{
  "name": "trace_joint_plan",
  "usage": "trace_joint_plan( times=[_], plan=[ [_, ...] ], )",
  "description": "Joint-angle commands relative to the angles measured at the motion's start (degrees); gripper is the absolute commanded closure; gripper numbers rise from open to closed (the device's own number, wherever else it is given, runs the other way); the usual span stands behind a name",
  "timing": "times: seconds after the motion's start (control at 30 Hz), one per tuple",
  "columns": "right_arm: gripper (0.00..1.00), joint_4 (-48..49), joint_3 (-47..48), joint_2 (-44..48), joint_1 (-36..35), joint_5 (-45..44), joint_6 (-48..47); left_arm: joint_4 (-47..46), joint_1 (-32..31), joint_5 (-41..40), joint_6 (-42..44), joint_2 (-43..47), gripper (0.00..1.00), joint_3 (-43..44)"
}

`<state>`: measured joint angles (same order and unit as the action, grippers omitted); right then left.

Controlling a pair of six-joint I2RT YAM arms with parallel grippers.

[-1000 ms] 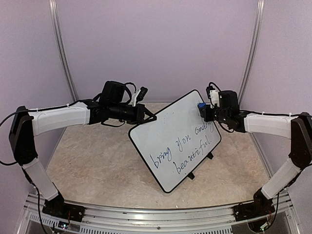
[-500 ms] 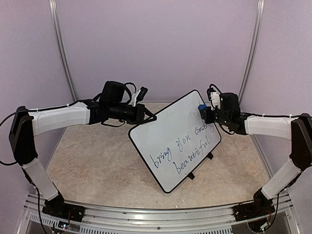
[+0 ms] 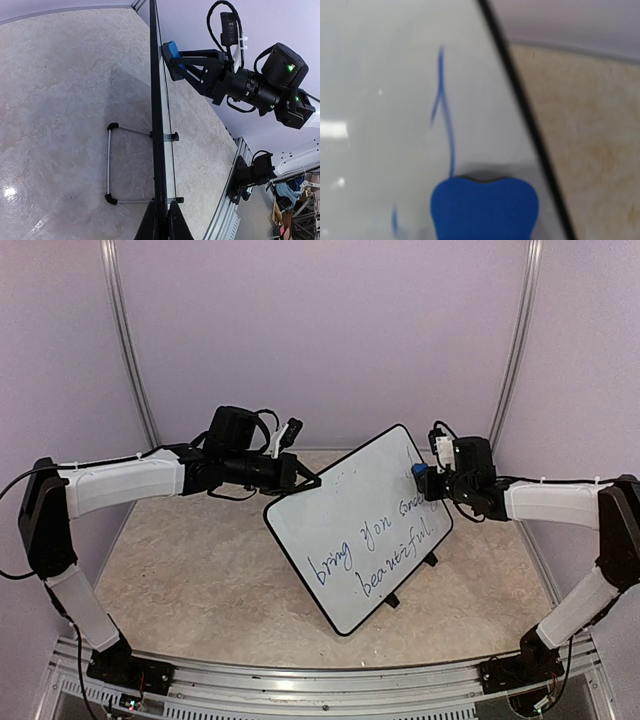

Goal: Erase the whiteboard
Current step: Erase the whiteboard at the center of the board.

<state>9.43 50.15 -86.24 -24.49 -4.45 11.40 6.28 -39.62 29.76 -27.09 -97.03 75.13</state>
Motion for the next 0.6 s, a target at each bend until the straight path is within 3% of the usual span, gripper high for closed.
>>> trace_joint_plan(
  times=[0.0,0.27,0.57],
  plan=[
    [0.74,-1.76,6.28,-5.06,1.0,2.33,-0.93,-2.24,-2.66,7.57,5.29,1.85,1.0,0.17],
    [0.74,-2.33,14.13,-8.48,1.46,5.19,-1.55,-2.08,-2.57,7.64,5.47,1.94,1.0,0.12],
    [0.74,-0.32,8.0,-6.54,1.48,8.14,-0.3,-2.23,-2.57,7.7,5.38,2.02,1.0,0.19]
  ],
)
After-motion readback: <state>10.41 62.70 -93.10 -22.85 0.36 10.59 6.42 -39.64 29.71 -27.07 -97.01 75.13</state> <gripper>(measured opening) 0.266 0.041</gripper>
